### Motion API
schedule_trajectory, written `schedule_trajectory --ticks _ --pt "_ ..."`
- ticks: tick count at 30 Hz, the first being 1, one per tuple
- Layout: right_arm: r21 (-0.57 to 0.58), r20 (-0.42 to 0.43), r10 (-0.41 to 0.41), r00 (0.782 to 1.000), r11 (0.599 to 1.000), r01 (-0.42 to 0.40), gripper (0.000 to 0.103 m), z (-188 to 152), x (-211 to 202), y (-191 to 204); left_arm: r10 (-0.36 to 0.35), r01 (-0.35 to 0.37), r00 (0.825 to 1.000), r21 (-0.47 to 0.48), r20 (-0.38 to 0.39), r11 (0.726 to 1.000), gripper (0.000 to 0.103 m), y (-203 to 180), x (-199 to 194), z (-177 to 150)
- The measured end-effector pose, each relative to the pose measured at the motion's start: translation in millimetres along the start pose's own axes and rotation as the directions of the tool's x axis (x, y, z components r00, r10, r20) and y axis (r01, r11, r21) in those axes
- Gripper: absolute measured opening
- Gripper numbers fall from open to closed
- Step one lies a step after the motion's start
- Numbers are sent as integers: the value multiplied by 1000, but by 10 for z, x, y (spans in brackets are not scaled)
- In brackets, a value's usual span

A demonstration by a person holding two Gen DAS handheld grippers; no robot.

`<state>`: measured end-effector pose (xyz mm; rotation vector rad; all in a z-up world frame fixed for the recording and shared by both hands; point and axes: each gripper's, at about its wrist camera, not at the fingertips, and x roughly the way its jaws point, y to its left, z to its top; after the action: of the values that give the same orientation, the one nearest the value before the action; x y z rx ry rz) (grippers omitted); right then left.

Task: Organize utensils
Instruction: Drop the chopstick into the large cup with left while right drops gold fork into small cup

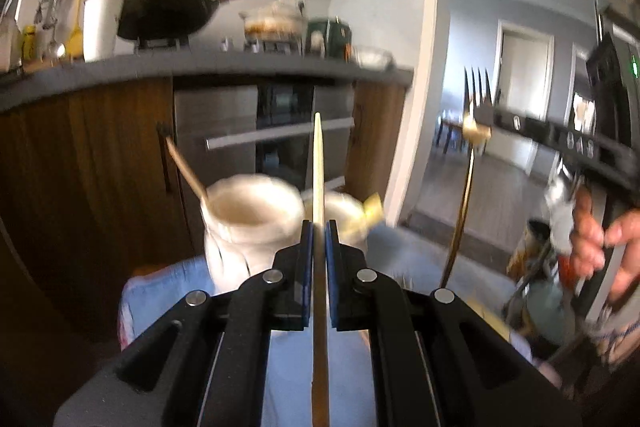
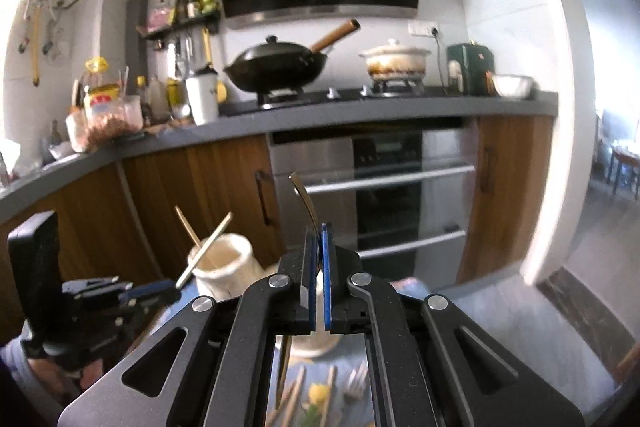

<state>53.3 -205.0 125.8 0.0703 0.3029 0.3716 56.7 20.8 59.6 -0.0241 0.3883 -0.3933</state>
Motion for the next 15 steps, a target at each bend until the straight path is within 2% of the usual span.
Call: schedule_trajectory --ticks 3,7,15 --pt "13 17 23 1000 1000 -23 3 152 81 6 -4 6 997 -37 75 999 6 147 57 280" --pt "23 38 36 999 999 -37 3 314 201 14 -49 61 992 -103 116 993 6 339 220 502" --pt "46 103 11 995 999 -16 3 540 432 -54 -72 89 987 -120 146 989 6 444 630 580"
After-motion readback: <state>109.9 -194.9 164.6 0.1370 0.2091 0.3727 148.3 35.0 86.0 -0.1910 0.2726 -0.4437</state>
